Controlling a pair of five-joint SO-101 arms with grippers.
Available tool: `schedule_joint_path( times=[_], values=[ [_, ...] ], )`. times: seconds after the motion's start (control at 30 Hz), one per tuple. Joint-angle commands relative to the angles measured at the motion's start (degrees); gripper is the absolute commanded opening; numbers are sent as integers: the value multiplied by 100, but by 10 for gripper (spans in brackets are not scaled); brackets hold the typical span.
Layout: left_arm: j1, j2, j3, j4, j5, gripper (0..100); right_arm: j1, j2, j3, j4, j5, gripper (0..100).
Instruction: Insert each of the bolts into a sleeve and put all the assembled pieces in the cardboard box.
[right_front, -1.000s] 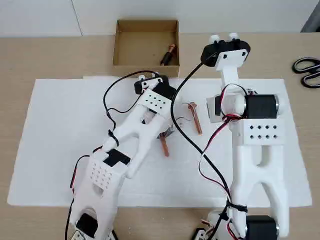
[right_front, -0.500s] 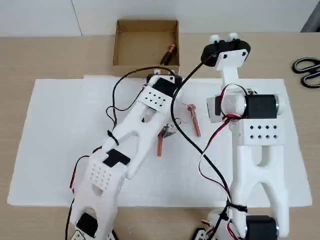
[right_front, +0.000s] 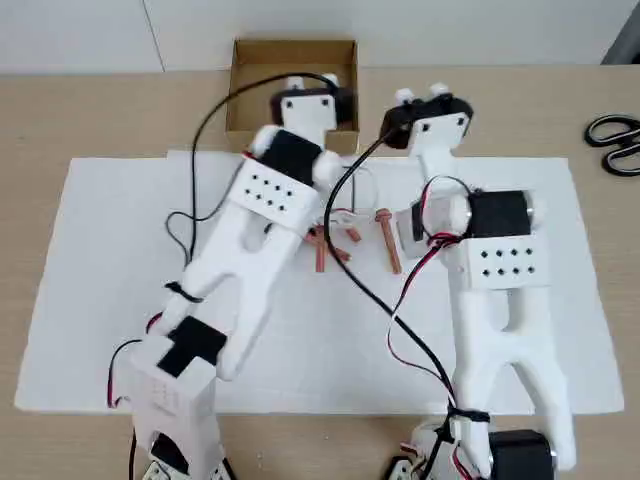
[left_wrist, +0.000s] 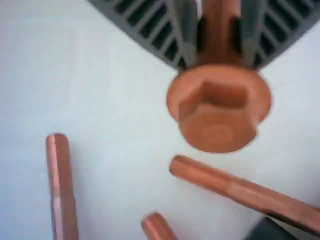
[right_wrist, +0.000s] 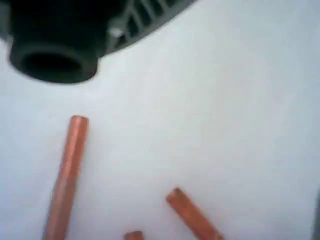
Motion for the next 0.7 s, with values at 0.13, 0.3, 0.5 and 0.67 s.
schedule_joint_path(
  times=[0.13, 0.3, 0.5, 0.67],
  values=[
    [-475, -782, -286, -132, -53, 6, -207, -2484, 1618, -1244, -352, 4],
    [-440, -905, -286, -132, -53, 6, -514, -4558, 3859, -2624, -220, 3],
    [-457, -905, -286, -141, -44, 6, -505, -5859, 6127, -4215, 44, 3],
    [-431, -914, -259, -440, -44, 6, -523, -6756, 7349, -5226, -695, 3]
  ],
)
